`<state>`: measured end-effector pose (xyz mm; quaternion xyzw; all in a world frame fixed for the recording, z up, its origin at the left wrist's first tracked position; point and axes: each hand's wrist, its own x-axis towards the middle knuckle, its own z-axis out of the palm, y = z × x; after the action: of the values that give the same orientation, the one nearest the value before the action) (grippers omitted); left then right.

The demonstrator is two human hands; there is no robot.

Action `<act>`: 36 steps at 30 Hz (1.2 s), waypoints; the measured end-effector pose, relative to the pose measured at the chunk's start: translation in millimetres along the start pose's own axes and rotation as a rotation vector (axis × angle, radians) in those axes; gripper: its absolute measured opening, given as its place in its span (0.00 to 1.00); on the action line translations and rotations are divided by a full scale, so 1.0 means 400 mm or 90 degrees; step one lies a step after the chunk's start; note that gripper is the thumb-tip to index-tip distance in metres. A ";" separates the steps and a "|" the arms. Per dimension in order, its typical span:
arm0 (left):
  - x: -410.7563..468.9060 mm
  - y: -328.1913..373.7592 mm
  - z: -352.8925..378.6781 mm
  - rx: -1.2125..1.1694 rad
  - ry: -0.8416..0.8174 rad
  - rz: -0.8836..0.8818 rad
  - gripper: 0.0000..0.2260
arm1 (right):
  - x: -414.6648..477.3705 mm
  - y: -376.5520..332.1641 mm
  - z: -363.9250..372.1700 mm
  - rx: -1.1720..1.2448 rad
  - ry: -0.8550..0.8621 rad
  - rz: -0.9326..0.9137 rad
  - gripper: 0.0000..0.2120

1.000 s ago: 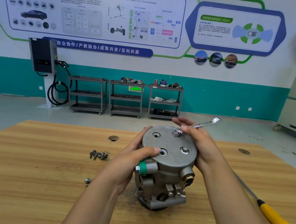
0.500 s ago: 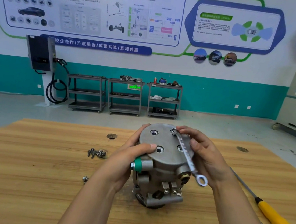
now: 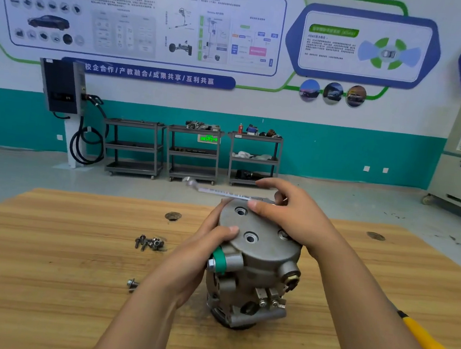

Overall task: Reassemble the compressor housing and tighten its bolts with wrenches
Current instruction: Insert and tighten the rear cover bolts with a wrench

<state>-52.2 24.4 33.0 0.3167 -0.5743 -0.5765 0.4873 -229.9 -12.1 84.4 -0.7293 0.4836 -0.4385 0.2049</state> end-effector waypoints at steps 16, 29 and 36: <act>0.003 -0.003 -0.002 0.028 0.028 0.007 0.20 | 0.024 -0.010 0.003 0.100 0.004 0.046 0.05; 0.000 -0.003 0.007 -0.076 0.019 0.029 0.24 | 0.030 -0.042 0.029 -0.194 0.118 -0.029 0.08; -0.001 0.001 0.022 -0.053 0.037 0.021 0.21 | 0.018 -0.045 0.017 -0.236 0.096 -0.105 0.06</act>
<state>-60.2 28.0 34.6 0.3035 -0.5408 -0.5822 0.5258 -213.6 -11.4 97.0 -0.7568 0.5084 -0.4107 -0.0064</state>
